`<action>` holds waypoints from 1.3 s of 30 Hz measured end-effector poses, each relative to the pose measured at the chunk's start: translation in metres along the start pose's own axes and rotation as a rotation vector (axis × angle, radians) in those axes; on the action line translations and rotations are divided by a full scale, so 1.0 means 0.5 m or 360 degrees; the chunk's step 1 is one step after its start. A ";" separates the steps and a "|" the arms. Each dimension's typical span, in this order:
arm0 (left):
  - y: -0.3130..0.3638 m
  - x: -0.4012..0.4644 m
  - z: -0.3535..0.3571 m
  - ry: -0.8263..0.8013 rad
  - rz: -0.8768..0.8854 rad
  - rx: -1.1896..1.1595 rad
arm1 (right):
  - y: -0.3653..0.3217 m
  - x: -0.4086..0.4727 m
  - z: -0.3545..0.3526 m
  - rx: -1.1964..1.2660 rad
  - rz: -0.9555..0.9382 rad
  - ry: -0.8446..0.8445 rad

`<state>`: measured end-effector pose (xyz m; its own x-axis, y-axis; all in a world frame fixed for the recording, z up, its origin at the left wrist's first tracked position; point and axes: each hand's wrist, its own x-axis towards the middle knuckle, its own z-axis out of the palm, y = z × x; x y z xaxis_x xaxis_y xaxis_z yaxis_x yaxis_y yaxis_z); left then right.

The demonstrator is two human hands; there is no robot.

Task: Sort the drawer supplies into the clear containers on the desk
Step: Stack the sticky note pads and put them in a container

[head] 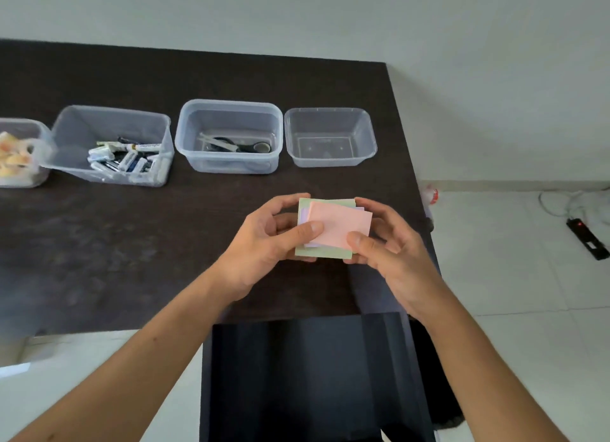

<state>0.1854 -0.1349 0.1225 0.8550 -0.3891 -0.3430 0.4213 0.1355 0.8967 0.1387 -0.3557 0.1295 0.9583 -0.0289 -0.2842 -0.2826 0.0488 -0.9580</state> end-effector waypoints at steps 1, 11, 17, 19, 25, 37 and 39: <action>0.018 0.025 -0.001 0.0011 0.0025 -0.0008 | -0.015 0.029 -0.001 0.0008 -0.0025 0.0025; 0.165 0.222 -0.018 0.0016 0.0127 0.0071 | -0.125 0.280 -0.028 0.0042 -0.0064 0.0067; 0.180 0.301 -0.032 0.0055 0.0210 0.0672 | -0.122 0.371 -0.054 -0.0113 -0.0004 0.0104; 0.171 0.316 -0.033 0.0066 0.0192 0.0713 | -0.117 0.390 -0.055 -0.0189 0.0014 0.0099; 0.131 0.365 -0.034 0.0220 0.0073 0.0778 | -0.102 0.417 -0.041 -0.0487 0.0038 0.0143; 0.092 0.388 0.014 0.0371 -0.0132 0.0918 | -0.068 0.425 -0.037 -0.1014 0.0005 0.0238; 0.092 0.384 0.014 0.0372 -0.0136 0.0889 | -0.067 0.424 -0.036 -0.1035 -0.0024 0.0269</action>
<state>0.3670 -0.2096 0.0998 0.8954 -0.1586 -0.4160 0.3234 -0.4105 0.8526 0.3507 -0.3813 0.1005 0.9577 -0.1834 -0.2220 -0.2874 -0.5627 -0.7751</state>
